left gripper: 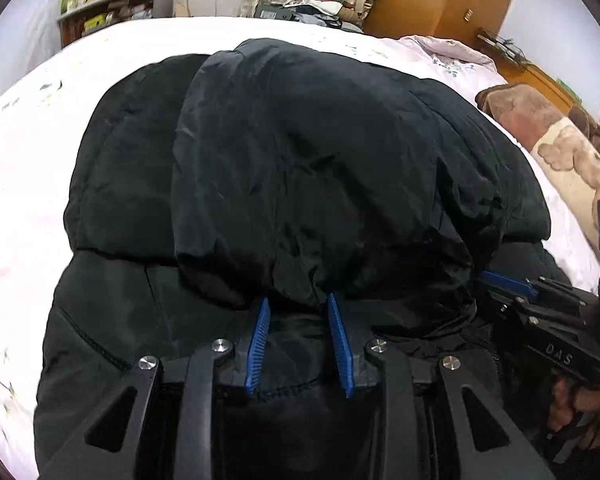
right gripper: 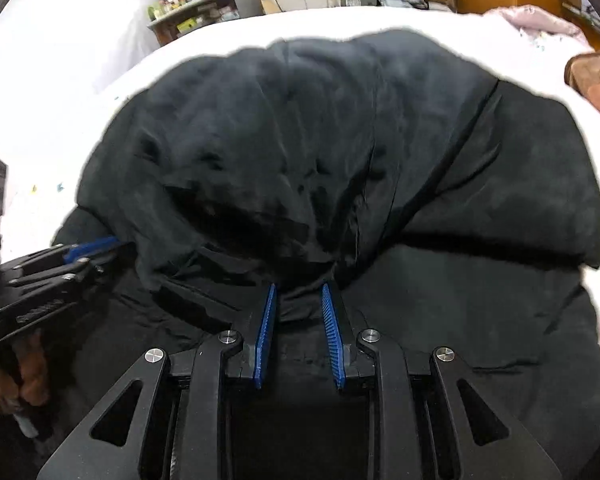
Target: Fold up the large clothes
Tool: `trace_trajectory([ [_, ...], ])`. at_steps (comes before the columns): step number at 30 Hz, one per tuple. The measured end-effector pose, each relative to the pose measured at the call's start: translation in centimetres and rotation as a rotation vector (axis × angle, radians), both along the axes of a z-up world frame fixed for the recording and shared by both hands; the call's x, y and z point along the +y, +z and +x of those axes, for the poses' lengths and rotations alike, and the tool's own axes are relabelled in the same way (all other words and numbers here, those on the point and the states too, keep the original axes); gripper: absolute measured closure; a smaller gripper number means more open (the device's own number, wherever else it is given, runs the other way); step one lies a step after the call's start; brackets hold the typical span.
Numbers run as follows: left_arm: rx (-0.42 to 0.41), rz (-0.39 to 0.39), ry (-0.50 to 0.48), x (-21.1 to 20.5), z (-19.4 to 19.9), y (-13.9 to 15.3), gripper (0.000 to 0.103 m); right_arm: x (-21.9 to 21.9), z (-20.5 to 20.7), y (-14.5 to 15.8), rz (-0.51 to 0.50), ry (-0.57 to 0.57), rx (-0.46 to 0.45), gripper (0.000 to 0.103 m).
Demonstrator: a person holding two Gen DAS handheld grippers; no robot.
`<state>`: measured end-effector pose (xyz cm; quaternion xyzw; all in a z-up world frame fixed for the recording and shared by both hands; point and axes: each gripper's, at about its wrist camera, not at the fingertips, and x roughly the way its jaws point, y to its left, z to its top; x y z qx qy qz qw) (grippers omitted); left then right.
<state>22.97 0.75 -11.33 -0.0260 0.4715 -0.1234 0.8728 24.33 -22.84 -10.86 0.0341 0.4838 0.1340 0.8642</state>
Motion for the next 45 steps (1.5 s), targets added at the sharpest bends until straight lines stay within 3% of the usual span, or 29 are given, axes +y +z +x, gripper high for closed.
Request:
trace_trajectory([
  [5,-0.006,-0.017,0.004,-0.1,0.1,-0.3,0.069,-0.1,1.0,-0.6,-0.004,-0.005,-0.004,0.079],
  [10,0.002,0.006,0.008,0.0,-0.5,1.2,0.069,0.3,-0.8,-0.1,-0.017,-0.014,-0.001,0.079],
  [24,-0.081,0.033,0.058,0.8,-10.4,8.3,0.069,-0.5,-13.6,7.4,-0.009,-0.07,-0.08,0.076],
  [35,-0.13,0.052,0.042,1.5,-17.2,11.7,0.069,-1.1,-20.1,9.3,-0.005,-0.076,-0.096,0.071],
  [40,-0.148,0.065,0.034,1.7,-19.1,12.3,0.069,-1.5,-22.2,10.0,-0.003,-0.087,-0.105,0.071],
  [45,-0.159,0.086,0.038,2.0,-20.7,12.3,0.069,-2.0,-23.7,10.2,0.004,-0.1,-0.109,0.063],
])
